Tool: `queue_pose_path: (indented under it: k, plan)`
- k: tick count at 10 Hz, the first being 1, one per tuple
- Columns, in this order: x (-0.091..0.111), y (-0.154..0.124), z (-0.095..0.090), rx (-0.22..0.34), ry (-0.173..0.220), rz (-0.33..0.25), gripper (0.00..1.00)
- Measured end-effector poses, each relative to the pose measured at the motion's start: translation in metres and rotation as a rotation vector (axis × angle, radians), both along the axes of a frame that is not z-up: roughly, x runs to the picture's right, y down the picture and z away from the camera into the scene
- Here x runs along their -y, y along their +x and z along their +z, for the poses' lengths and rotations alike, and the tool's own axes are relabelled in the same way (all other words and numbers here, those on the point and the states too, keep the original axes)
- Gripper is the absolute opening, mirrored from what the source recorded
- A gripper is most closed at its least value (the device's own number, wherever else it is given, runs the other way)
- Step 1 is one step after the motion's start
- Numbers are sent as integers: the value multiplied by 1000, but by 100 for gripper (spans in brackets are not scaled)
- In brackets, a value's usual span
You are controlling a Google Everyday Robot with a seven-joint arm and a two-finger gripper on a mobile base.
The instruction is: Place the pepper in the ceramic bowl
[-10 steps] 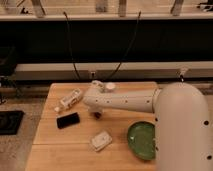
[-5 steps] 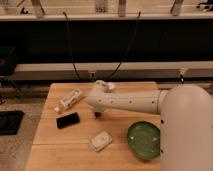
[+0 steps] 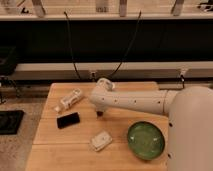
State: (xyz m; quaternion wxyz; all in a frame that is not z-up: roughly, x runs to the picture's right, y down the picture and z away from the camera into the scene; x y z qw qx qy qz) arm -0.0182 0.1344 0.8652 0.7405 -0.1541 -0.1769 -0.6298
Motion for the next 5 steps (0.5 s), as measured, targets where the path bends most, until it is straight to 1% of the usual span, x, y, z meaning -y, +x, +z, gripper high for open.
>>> queue_pose_path:
  k: [2, 3, 5]
  plan:
    - [3, 9, -7, 4, -2, 13, 5]
    - [5, 20, -12, -1, -5, 24, 5]
    - [8, 25, -16, 3, -4, 35, 5]
